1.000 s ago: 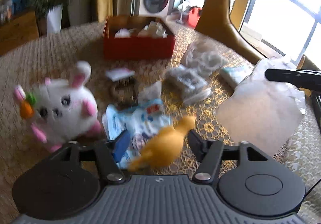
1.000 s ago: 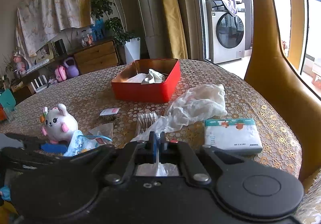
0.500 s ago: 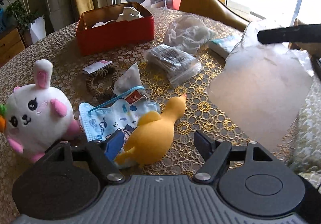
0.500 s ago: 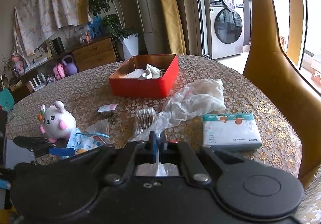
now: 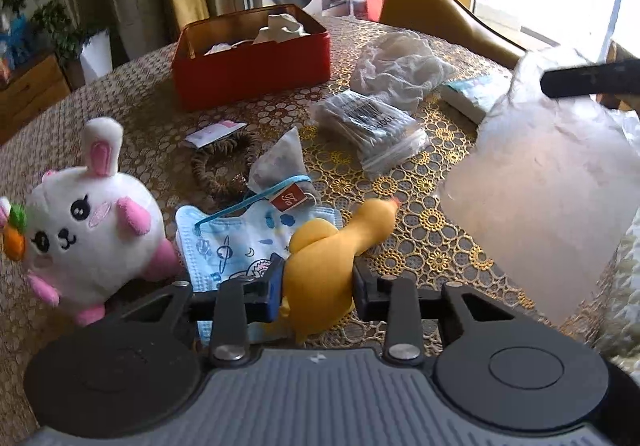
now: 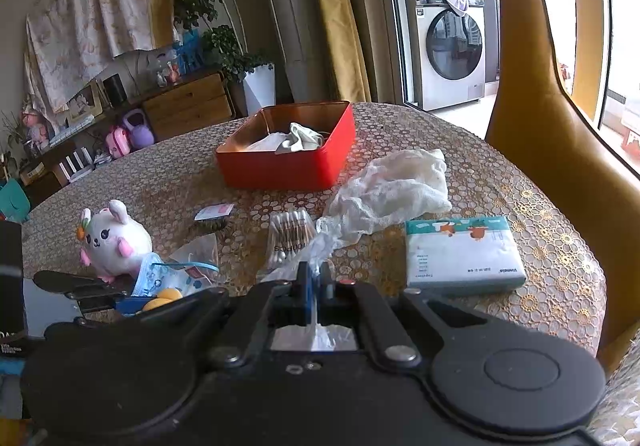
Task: Organize soft objects
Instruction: 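Carry the yellow duck and plastic bag with both tools over the red box, then open both tools to drop the duck and plastic bag into the red box, then withdraw both tools from the red box back over the table, then grasp the blue printed mask with the left tool while the right tool grasps the cotton swab bag, then carry the mask and cotton swab bag with both tools over the red box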
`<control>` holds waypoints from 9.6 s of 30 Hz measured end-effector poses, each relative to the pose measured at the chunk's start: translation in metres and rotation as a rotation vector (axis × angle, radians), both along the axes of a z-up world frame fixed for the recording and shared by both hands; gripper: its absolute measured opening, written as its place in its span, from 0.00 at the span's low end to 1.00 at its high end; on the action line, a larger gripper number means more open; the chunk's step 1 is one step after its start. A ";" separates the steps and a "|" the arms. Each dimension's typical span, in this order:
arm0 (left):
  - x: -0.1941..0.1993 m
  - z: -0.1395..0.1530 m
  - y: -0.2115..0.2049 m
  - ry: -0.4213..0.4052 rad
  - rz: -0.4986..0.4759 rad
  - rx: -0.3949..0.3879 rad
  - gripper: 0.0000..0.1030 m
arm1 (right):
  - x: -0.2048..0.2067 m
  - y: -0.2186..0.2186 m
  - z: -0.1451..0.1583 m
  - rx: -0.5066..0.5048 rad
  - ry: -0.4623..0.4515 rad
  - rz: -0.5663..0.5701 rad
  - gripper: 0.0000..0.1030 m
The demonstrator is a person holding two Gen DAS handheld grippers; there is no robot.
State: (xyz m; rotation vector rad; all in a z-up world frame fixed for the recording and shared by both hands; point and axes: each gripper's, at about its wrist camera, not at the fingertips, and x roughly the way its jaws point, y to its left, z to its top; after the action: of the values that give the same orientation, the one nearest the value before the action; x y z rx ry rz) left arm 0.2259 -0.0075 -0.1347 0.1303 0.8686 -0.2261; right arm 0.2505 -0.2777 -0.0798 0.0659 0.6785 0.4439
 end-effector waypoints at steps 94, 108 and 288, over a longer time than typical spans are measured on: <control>0.291 0.082 0.041 -0.025 0.345 -0.166 0.59 | 0.229 0.143 0.004 -0.228 -0.151 0.191 0.77; 0.217 0.137 0.026 -0.099 0.289 -0.138 0.59 | 0.167 0.108 0.047 -0.189 -0.138 0.182 0.85; -0.001 0.111 0.031 -0.087 0.089 -0.282 0.07 | 0.007 0.039 0.031 -0.102 -0.007 0.102 0.39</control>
State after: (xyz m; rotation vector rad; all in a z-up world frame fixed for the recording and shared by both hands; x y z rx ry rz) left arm 0.2251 0.0232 -0.0234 -0.1600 0.7457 -0.2555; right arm 0.2578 -0.2384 -0.0491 -0.0671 0.6983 0.5065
